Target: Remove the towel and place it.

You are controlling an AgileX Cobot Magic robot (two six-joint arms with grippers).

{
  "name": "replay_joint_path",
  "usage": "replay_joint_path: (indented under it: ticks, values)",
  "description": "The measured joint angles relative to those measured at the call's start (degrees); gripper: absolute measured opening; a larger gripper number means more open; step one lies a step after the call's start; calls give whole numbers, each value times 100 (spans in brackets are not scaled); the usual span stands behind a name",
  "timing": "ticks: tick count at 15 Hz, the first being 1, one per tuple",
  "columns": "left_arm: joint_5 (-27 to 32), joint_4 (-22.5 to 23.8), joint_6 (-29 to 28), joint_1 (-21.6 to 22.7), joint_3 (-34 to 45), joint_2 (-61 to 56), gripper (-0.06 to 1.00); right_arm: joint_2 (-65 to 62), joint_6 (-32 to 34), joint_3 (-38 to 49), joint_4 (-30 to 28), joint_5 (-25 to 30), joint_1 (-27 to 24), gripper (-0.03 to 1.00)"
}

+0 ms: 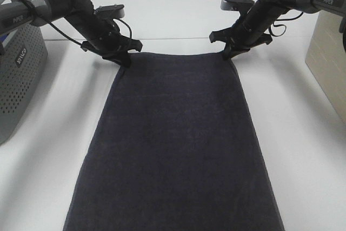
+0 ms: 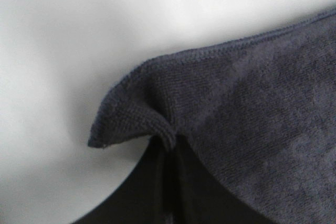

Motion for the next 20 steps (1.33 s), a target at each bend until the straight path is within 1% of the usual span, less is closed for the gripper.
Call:
replay_joint_path:
  ticks: [3,6,10,11,12,14,15,16,20]
  values:
    - [-630,298,6,0,-97,0,1,0,-201,-246,11,-521,0,1]
    - [-1266,355,17,0,-97,0,1,0,-252,-246,11,-980,0,1]
    - [-1805,464,17,0,-97,0,1,0,-395,-246,52,-1478,0,1]
    - [-2097,527,17,0,-97,0,1,0,-395,-246,52,-1782,6,1]
    - [-2097,527,17,0,-97,0,1,0,-395,-246,52,-1782,6,1]
    - [-2406,659,17,0,-97,0,1,0,-401,-246,57,-2217,17,1]
    - [-2406,659,17,0,-97,0,1,0,-401,-246,57,-2217,17,1]
    - [-2573,710,17,0,-97,0,1,0,-401,-246,86,-2406,17,1]
    - [-2756,710,17,0,-97,0,1,11,-516,-246,160,-2550,17,1]
